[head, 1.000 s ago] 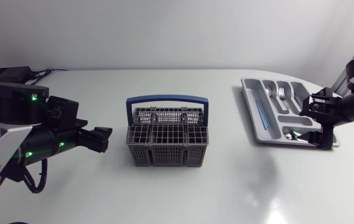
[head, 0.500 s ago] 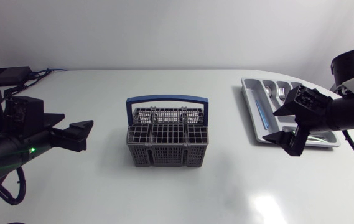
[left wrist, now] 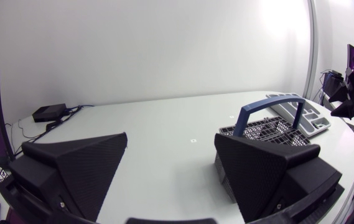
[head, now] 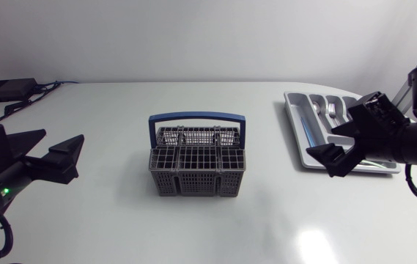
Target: Unload the cutlery basket into the drawer organizer.
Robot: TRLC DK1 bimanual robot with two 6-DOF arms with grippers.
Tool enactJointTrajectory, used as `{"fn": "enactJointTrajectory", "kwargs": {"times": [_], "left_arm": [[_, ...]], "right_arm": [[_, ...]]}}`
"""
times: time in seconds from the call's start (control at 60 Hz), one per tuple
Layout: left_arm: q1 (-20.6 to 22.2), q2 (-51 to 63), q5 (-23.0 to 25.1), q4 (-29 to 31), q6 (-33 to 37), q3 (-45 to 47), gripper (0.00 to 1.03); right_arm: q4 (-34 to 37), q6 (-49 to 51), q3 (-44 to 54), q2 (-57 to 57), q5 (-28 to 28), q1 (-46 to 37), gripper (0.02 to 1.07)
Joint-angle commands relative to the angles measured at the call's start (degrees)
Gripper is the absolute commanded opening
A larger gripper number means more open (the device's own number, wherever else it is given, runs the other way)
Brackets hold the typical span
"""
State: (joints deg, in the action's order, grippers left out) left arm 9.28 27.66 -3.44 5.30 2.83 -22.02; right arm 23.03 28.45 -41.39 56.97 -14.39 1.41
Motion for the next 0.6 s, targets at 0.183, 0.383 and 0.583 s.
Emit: {"fn": "enactJointTrajectory", "kwargs": {"times": [0.183, 0.383, 0.583], "left_arm": [[-2.9, -8.1, 1.0, -1.8, -0.7, 7.3, 0.99], [-5.1, -14.7, 1.8, -3.0, -1.4, 12.3, 0.99], [-7.2, -21.2, 2.6, -4.1, -2.1, 17.1, 0.99]], "right_arm": [[-6.8, -6.4, 7.0, -8.6, 6.7, -1.8, 1.03], [-11.2, -10.5, 12.1, -13.2, 10.6, -4.5, 1.03], [-17.1, -12.5, 18.3, -18.5, 14.0, -4.5, 1.03]]}}
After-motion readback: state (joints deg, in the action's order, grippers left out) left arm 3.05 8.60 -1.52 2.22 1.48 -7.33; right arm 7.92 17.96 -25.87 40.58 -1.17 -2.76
